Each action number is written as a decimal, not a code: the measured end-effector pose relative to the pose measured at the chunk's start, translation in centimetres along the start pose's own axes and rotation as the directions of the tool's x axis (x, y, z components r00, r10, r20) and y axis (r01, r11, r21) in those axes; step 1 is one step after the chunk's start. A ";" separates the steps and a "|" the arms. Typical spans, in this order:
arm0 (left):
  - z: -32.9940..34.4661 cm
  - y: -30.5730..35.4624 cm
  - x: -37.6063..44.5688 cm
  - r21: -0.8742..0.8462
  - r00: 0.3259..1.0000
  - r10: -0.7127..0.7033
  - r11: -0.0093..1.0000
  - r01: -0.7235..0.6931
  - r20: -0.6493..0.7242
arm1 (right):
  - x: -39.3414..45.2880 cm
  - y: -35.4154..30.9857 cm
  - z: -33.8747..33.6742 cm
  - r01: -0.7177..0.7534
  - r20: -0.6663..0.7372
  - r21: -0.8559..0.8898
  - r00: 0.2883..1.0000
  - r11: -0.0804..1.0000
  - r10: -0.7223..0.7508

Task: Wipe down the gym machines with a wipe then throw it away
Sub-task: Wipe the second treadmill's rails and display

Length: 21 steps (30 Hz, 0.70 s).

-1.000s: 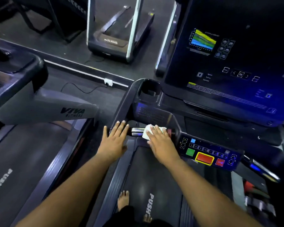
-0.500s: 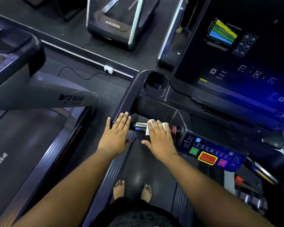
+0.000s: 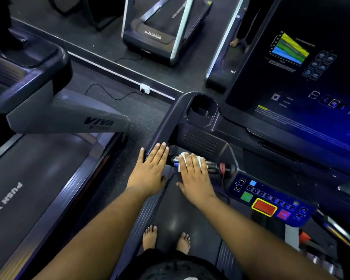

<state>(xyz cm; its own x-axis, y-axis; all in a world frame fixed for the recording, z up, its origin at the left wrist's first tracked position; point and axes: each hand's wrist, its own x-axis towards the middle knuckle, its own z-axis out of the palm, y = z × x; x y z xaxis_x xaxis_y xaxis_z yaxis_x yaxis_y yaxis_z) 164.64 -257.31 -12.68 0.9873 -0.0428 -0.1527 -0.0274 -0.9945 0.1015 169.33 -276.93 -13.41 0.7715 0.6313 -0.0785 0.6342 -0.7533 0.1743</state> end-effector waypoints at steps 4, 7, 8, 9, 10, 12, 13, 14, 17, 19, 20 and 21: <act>0.1 0.0 0.1 0.010 1.000 -0.018 1.000 0.018 -0.009 | 3.3 -1.3 -0.4 -0.001 -0.004 0.008 1.000 1.000 0.001; 0.3 0.0 0.2 0.004 1.000 -0.028 1.000 0.028 -0.010 | 5.1 -2.6 -1.3 -0.034 0.017 0.010 0.999 0.999 0.034; 0.3 0.0 0.2 0.009 1.000 -0.028 1.000 0.028 -0.013 | 4.8 -2.7 -1.0 -0.030 0.012 0.007 0.999 1.000 0.030; 0.2 0.0 0.2 0.014 1.000 -0.028 1.000 0.029 -0.010 | 4.0 -2.7 -0.5 -0.004 -0.002 -0.009 1.000 1.000 0.004; 0.2 0.0 0.2 0.014 1.000 -0.030 0.999 0.030 -0.001 | 2.9 -2.4 0.2 0.041 -0.019 -0.038 0.999 0.998 -0.042; 0.2 -0.1 0.3 0.014 1.000 -0.029 0.999 0.029 0.009 | 0.6 -0.9 1.7 0.108 -0.053 -0.094 0.992 0.990 -0.113; 0.2 -0.1 0.2 0.020 1.000 -0.029 0.999 0.029 0.012 | -0.6 0.0 2.3 0.101 -0.080 -0.085 0.991 0.991 -0.108; 0.2 -0.2 0.3 0.024 0.999 -0.029 0.999 0.029 0.013 | -1.7 1.0 2.6 0.072 -0.106 -0.063 0.991 0.995 -0.079; 0.1 -0.1 0.3 0.019 0.999 -0.029 0.999 0.029 0.018 | -2.5 2.2 2.3 -0.062 -0.098 -0.034 0.993 0.998 0.058; 0.1 -0.1 0.3 0.021 0.999 -0.028 0.999 0.028 0.021 | -0.3 1.5 1.0 -0.170 -0.038 0.003 0.985 0.985 0.170; 0.1 0.0 0.3 0.018 0.999 -0.031 0.999 0.031 0.018 | 1.3 1.0 0.2 -0.209 -0.010 0.009 0.978 0.978 0.209; 0.0 0.0 0.2 0.021 0.999 -0.032 0.999 0.032 0.014 | 2.9 0.3 -0.7 -0.225 0.013 0.010 0.974 0.974 0.225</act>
<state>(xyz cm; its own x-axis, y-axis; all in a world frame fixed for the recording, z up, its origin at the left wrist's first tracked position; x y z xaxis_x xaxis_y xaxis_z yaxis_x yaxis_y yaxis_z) 164.84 -257.29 -12.72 0.9855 -0.0118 -0.1693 0.0012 -0.9971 0.0763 171.75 -275.22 -12.87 0.8952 0.4429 -0.0499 0.4444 -0.8781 0.1774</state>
